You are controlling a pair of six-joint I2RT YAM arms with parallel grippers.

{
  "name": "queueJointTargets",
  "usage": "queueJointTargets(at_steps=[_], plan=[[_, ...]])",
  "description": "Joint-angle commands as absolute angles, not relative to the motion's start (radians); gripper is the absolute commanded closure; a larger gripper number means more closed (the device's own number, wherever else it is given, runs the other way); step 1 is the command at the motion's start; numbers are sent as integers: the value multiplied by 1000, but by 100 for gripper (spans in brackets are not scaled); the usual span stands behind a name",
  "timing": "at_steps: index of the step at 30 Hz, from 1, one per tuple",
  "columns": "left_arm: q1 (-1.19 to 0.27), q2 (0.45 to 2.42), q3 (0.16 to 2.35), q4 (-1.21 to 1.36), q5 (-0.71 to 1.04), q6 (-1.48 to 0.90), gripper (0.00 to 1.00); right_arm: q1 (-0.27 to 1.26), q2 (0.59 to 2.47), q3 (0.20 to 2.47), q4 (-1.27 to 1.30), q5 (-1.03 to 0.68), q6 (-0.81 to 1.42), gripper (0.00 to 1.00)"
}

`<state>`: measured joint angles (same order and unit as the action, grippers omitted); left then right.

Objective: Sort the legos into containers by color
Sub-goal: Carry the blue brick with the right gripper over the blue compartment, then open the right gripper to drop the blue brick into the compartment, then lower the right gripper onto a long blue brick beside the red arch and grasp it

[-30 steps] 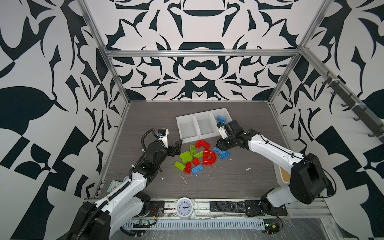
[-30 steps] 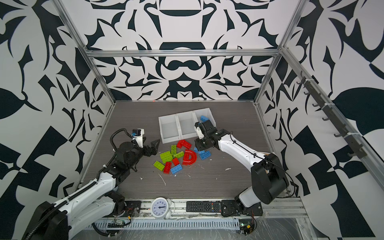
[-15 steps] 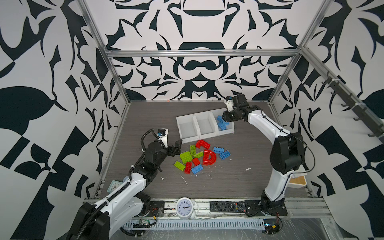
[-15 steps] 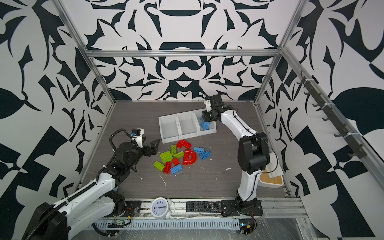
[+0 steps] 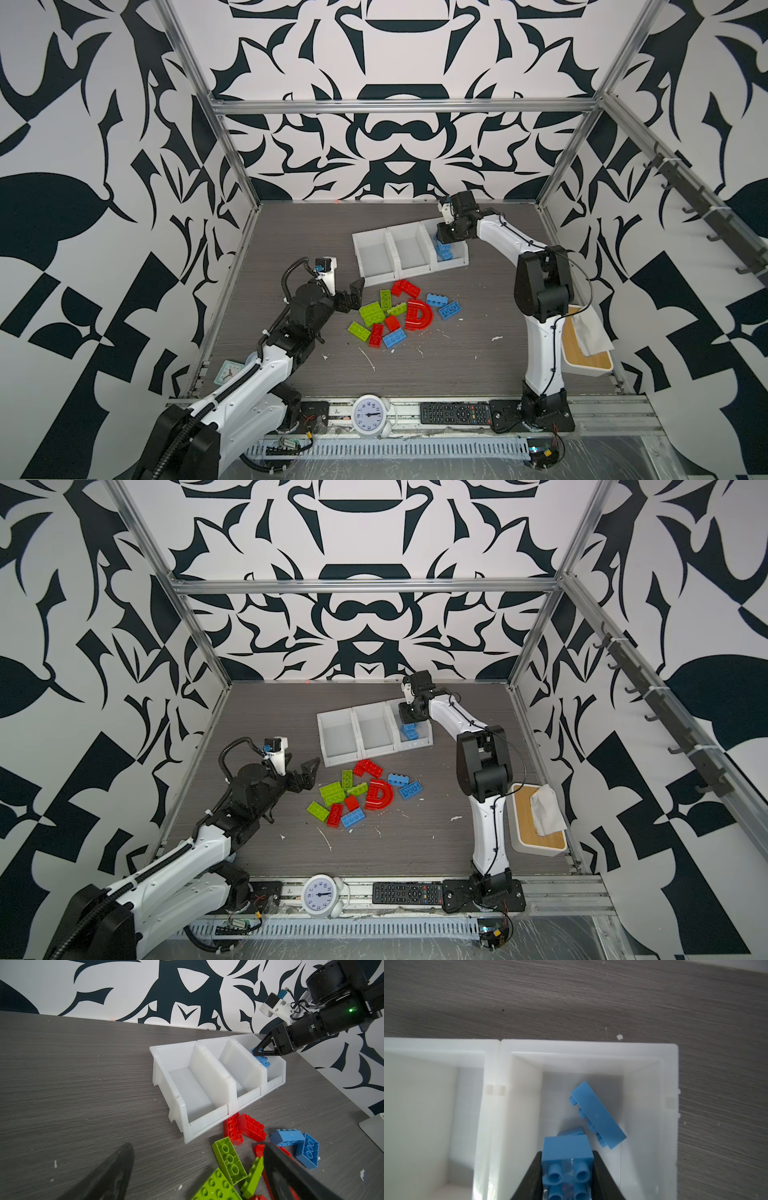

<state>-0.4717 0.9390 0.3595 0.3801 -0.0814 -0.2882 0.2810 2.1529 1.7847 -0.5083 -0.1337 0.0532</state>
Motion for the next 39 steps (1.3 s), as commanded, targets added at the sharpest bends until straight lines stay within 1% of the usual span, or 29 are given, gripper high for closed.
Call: queueJointTargets(at_steps=[1, 4, 9, 12, 15, 17, 21, 25, 28, 33, 39], plan=[[-474, 943, 356, 395, -77, -288, 1, 284, 2103, 1762, -474, -134, 79, 72], [-473, 942, 358, 393, -77, -288, 1, 289, 2097, 1735, -463, -143, 87, 70], [-473, 936, 358, 388, -77, -289, 0, 290, 2084, 1729, -468, -132, 92, 55], [-473, 930, 357, 387, -81, -290, 1, 292, 2047, 1719, -474, -129, 91, 51], [-473, 926, 356, 386, -82, -289, 1, 293, 1990, 1693, -489, -137, 80, 50], [-473, 925, 356, 383, -83, -288, 1, 296, 1923, 1631, -474, -148, 71, 50], [-472, 919, 357, 380, -84, -287, 1, 310, 1771, 1450, -387, -189, 50, 49], [-474, 913, 362, 367, -78, -291, 1, 350, 1605, 1250, -354, -283, -37, 49], [-473, 914, 360, 369, -78, -292, 1, 416, 1525, 1125, -351, -257, -103, 49], [-473, 922, 362, 371, -77, -290, 1, 495, 1483, 1036, -370, -207, -152, 48], [-474, 922, 361, 371, -78, -289, 1, 532, 1519, 1051, -434, -162, -182, 48]])
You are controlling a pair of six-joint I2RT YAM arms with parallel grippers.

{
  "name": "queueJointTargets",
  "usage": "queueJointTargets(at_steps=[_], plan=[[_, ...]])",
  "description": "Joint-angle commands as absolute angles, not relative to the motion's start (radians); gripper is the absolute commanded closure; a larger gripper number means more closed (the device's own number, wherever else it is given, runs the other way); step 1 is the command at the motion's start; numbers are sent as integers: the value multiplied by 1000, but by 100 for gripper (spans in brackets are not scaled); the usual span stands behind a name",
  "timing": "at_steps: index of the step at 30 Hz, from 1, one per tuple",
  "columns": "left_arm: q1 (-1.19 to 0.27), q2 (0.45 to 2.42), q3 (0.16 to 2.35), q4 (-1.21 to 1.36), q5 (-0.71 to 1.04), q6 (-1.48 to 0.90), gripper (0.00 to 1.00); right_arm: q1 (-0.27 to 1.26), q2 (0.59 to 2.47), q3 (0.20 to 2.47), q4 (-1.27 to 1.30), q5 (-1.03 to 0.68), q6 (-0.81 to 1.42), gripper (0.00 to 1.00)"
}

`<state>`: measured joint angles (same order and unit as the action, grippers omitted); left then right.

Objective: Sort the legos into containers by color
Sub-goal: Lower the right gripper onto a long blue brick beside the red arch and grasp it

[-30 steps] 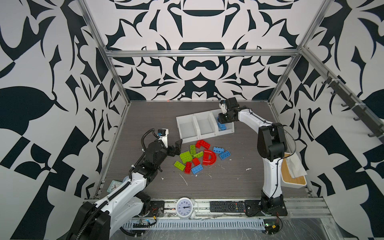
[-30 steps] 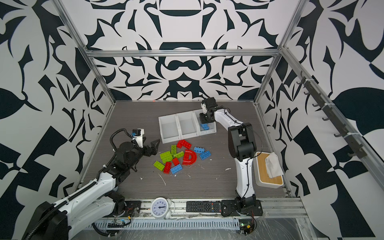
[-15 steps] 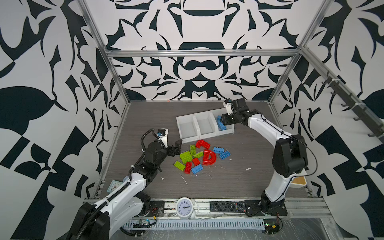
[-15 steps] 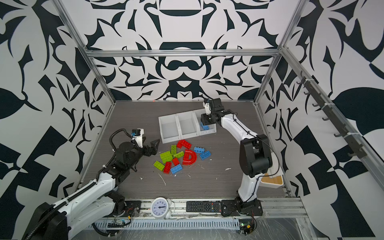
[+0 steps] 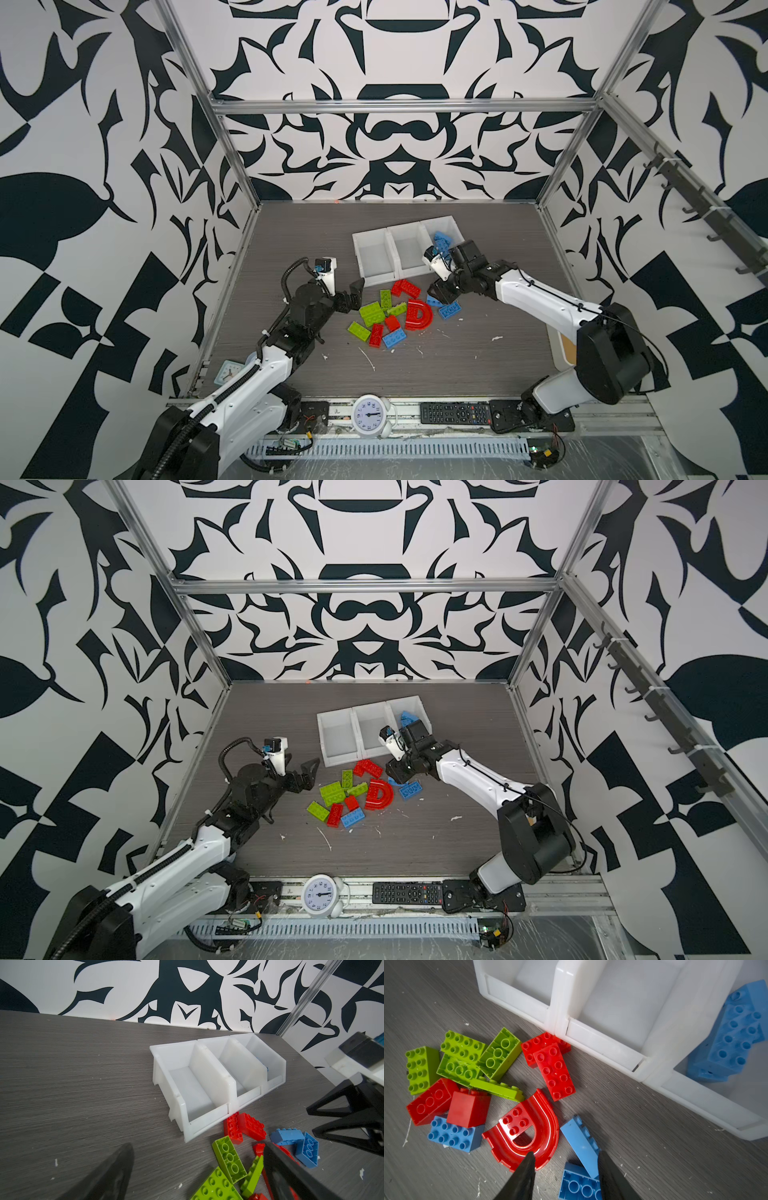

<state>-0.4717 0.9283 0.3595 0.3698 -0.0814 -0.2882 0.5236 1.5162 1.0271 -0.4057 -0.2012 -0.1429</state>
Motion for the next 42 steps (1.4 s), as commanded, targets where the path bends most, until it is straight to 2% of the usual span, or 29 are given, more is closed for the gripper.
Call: queueJointTargets(at_steps=[1, 31, 42], plan=[[-474, 922, 362, 371, -82, -288, 1, 534, 1528, 1052, -440, -153, -185, 48], [-474, 931, 368, 364, -79, -282, 1, 542, 1768, 1171, -494, -123, -239, 49], [-474, 936, 371, 365, -77, -282, 1, 542, 1795, 1169, -482, -104, -231, 54]])
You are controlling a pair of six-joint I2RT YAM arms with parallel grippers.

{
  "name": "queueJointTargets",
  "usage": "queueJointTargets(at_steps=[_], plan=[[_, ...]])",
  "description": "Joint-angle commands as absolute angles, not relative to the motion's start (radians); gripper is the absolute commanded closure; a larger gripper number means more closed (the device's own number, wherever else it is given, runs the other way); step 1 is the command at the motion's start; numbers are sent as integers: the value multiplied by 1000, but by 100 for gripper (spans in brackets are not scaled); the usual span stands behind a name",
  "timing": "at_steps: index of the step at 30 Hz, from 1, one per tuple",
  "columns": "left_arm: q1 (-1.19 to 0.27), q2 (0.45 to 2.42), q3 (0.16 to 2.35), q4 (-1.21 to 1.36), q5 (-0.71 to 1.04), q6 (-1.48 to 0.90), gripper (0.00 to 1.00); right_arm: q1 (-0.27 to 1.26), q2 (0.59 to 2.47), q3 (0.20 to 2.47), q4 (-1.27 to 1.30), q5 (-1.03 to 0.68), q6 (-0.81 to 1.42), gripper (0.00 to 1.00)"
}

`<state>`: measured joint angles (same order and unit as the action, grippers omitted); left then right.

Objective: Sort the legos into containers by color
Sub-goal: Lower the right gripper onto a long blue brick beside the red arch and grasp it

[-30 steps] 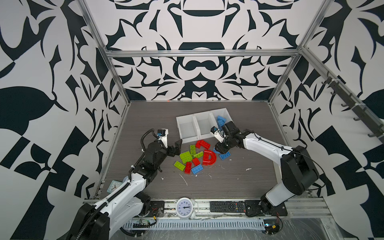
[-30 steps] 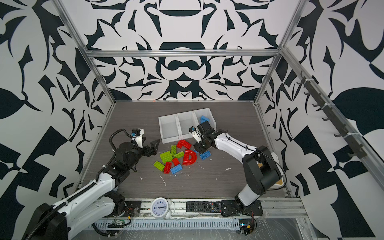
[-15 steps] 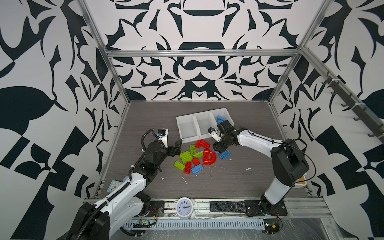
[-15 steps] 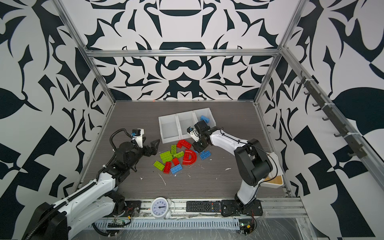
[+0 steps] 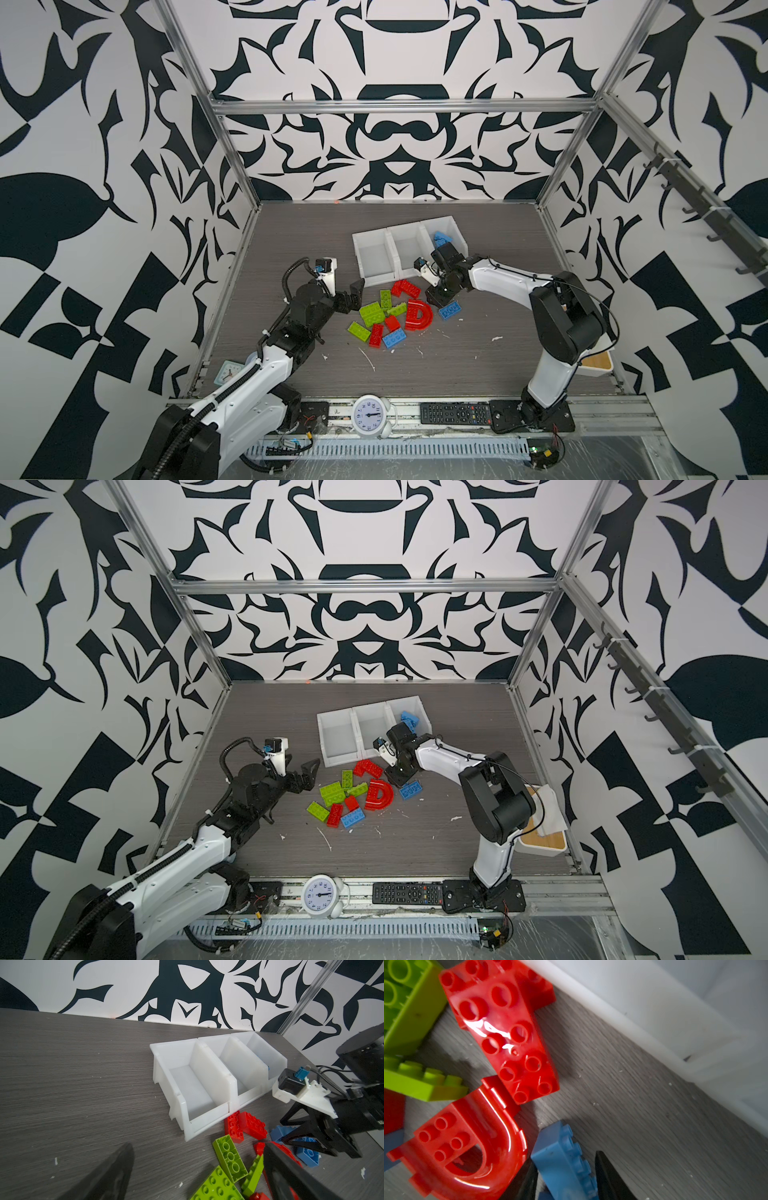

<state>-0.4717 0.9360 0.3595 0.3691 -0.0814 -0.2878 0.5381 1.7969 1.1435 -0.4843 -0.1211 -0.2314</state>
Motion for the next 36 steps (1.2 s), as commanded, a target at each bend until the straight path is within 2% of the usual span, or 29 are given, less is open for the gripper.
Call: queueJointTargets(at_steps=[1, 10, 18, 27, 36], plan=[[-473, 934, 371, 365, -77, -284, 1, 543, 1796, 1168, -483, -104, -231, 55], [-474, 929, 369, 362, -80, -281, 1, 542, 1791, 1165, -461, -54, -182, 63], [-474, 916, 367, 357, -83, -283, 1, 541, 1747, 1121, -423, -35, -114, 75], [-473, 917, 369, 357, -79, -286, 1, 515, 1631, 1076, -380, -56, -27, 80], [-473, 914, 367, 357, -79, -285, 1, 412, 1543, 1132, -420, -69, 11, 84]])
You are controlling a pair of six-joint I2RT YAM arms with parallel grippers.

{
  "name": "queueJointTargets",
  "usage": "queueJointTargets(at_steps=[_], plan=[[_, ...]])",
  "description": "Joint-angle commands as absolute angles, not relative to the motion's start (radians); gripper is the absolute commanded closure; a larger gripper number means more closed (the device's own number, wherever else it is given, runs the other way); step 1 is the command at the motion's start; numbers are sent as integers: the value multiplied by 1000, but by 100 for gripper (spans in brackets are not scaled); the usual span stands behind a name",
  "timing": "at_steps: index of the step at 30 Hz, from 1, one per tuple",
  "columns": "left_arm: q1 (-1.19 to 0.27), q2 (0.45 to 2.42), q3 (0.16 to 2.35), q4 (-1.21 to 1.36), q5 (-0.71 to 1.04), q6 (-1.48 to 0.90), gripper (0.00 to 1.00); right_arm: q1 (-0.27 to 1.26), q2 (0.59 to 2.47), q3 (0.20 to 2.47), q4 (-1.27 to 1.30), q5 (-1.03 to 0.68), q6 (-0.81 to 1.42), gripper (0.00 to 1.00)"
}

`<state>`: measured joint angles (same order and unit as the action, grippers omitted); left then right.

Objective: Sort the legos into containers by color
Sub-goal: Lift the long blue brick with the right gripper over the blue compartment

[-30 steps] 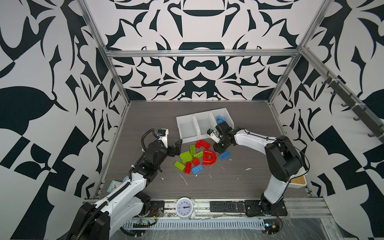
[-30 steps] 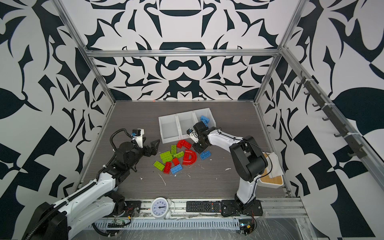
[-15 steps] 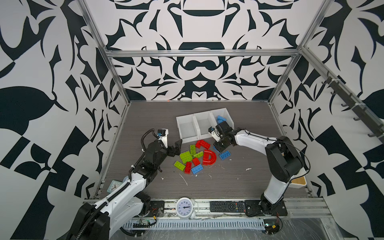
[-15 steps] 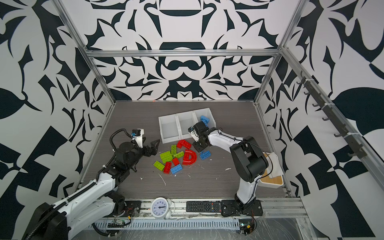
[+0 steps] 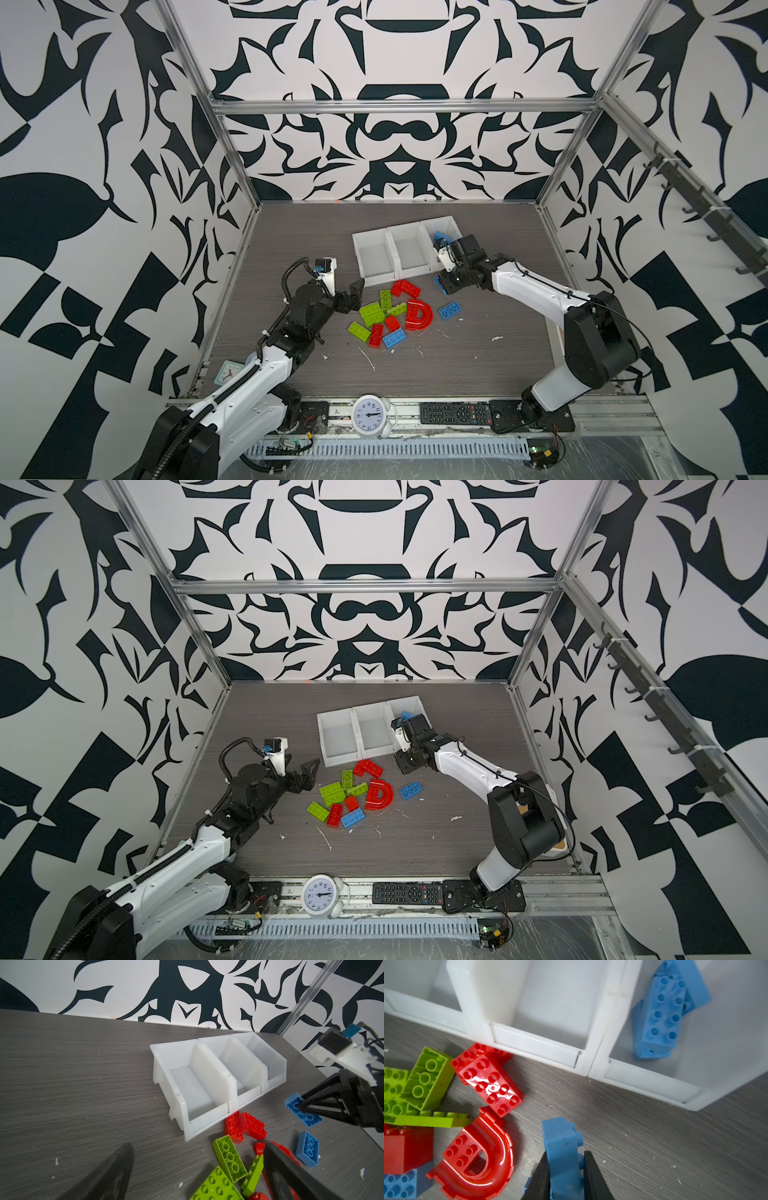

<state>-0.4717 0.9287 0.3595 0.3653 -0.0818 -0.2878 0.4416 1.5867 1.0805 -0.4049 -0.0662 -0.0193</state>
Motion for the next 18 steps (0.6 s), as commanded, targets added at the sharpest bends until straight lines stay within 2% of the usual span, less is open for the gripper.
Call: queueJointTargets(at_steps=[1, 8, 18], plan=[[-474, 915, 367, 357, -80, -288, 1, 398, 1537, 1145, -421, -69, 10, 84], [-473, 923, 368, 361, -78, -288, 1, 313, 1567, 1279, -419, -60, 27, 84], [-473, 922, 368, 361, -71, -289, 1, 304, 1811, 1609, -484, 93, 1, 83]])
